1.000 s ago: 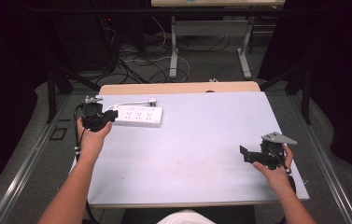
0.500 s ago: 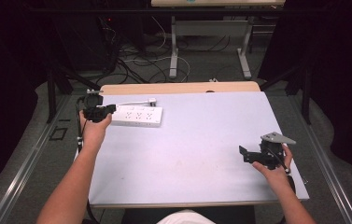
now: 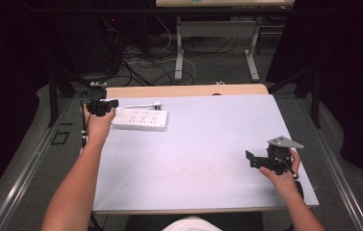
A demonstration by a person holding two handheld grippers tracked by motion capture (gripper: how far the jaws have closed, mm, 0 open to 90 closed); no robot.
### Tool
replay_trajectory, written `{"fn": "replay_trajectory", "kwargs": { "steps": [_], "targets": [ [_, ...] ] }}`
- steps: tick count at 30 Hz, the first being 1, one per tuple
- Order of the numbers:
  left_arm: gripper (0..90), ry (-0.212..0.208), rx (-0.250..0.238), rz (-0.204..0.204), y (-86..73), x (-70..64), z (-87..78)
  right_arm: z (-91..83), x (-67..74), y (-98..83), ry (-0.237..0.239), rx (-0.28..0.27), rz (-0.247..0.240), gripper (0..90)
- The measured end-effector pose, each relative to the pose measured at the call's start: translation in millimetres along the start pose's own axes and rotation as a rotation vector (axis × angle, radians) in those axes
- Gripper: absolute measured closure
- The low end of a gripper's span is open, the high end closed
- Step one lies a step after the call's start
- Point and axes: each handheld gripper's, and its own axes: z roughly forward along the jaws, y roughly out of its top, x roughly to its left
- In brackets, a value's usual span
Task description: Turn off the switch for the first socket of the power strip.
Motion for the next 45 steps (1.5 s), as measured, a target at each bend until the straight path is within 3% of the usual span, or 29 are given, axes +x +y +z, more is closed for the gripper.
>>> {"fn": "replay_trajectory", "kwargs": {
  "steps": [12, 15, 23, 30, 35, 37, 45],
  "targets": [
    [90.0, -0.013, 0.002, -0.012, 15.5, 3.6, 11.1, 1.2, -0.7, -0.5, 0.000, 0.001, 0.007, 2.0],
    [90.0, -0.028, 0.015, -0.044, 18.5, 5.1, 15.2, 1.5, -0.7, -0.6, -0.002, 0.002, 0.009, 2.0],
    [90.0, -0.035, 0.030, -0.054, 25.7, 6.8, 24.3, 2.1, -1.0, -0.8, -0.003, 0.001, 0.020, 2.0],
    [90.0, -0.033, 0.050, -0.025, 33.6, 5.7, 34.7, 1.9, -1.0, -0.6, -0.008, 0.000, 0.013, 2.0],
    [90.0, 0.015, 0.065, -0.010, 38.3, 2.4, 39.5, 2.3, -0.8, -1.0, -0.006, 0.001, 0.027, 2.0],
    [90.0, -0.003, 0.078, -0.022, 40.9, 1.9, 41.9, 2.2, -1.0, -1.1, -0.005, 0.001, 0.028, 2.0],
    [90.0, 0.011, 0.065, -0.004, 50.7, 0.9, 49.8, 1.0, -2.7, -1.1, -0.007, -0.002, 0.028, 2.1]
  ]
}}
